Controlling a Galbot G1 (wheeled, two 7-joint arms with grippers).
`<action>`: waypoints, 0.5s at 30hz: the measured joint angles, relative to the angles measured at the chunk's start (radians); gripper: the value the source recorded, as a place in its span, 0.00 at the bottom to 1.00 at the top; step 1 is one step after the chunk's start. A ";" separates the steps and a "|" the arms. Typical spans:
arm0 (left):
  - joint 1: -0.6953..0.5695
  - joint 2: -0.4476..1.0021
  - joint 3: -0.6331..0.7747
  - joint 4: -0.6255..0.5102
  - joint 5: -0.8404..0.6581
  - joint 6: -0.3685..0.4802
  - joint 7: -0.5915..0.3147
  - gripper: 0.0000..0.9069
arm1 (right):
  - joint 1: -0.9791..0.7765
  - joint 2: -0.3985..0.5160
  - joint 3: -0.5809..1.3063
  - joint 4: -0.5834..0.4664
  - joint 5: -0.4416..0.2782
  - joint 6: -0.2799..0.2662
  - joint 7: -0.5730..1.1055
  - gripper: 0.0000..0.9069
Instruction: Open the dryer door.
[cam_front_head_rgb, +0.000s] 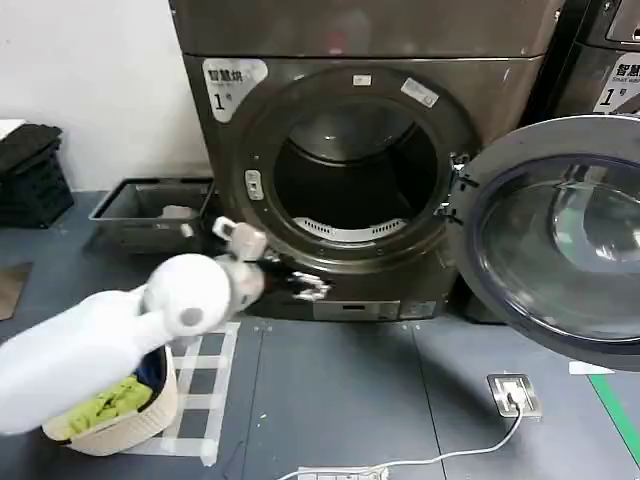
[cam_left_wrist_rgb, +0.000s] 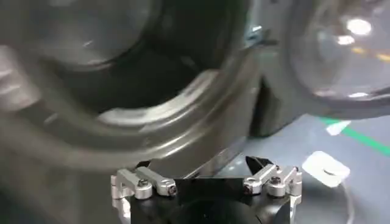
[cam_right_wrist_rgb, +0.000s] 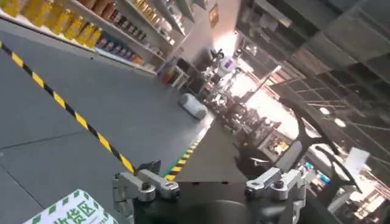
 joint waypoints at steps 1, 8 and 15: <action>0.015 0.023 -0.013 -0.003 -0.017 0.000 -0.018 1.00 | 0.001 -0.003 -0.003 0.000 0.000 0.000 0.000 1.00; 0.151 0.153 -0.176 0.005 -0.152 0.000 -0.128 1.00 | 0.007 -0.025 -0.015 -0.004 0.001 -0.010 -0.003 1.00; 0.337 0.260 -0.419 0.059 -0.280 -0.001 -0.183 1.00 | 0.012 -0.049 -0.016 -0.048 -0.003 -0.010 -0.011 1.00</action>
